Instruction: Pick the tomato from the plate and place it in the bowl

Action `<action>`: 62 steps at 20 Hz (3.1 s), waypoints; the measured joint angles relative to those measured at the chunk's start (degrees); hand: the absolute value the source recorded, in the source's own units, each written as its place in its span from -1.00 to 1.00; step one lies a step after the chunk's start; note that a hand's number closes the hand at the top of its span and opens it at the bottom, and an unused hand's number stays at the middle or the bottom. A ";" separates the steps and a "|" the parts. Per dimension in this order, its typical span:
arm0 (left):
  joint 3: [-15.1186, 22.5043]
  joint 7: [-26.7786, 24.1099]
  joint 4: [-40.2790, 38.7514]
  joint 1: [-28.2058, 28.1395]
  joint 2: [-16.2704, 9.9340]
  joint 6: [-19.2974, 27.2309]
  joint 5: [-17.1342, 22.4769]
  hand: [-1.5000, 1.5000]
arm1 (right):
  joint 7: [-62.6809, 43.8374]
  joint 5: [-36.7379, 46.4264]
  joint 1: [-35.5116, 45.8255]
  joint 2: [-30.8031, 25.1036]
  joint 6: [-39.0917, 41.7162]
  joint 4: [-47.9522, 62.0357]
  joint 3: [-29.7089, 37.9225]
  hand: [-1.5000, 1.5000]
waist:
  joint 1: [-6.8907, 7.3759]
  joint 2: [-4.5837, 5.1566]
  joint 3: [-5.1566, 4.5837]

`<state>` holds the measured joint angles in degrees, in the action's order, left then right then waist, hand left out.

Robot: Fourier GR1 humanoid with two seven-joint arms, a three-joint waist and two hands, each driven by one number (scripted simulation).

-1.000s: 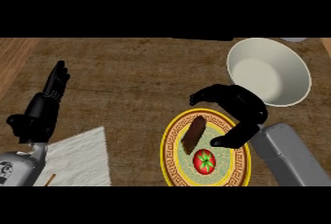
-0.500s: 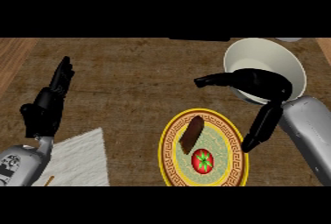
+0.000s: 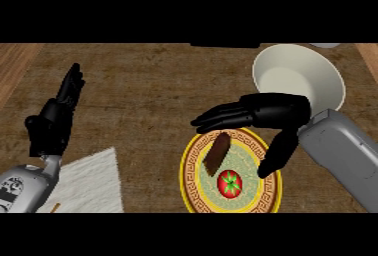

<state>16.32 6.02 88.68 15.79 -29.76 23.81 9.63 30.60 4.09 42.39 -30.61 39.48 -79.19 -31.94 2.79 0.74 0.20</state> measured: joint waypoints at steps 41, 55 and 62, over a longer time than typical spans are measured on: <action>-7.77 2.26 1.10 -2.93 5.81 -5.55 -7.47 0.00 | 18.64 39.50 -0.77 13.47 -22.85 21.30 -23.59 1.00 | -2.30 -1.07 -0.27; -10.03 3.68 2.17 -3.68 7.25 -6.70 -9.68 0.00 | 9.68 40.19 -4.86 19.80 -23.20 23.05 -17.15 1.00 | -3.97 -1.80 -0.69; -11.28 3.87 2.00 -5.64 6.61 -5.94 -9.92 0.00 | -18.40 37.87 -12.16 26.33 -26.00 18.50 -8.77 1.00 | -7.04 -3.12 -0.94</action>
<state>5.04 9.88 90.68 10.15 -23.15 17.87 -0.29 12.20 41.96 30.23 -4.29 13.48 -60.69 -40.72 -4.25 -2.39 -0.75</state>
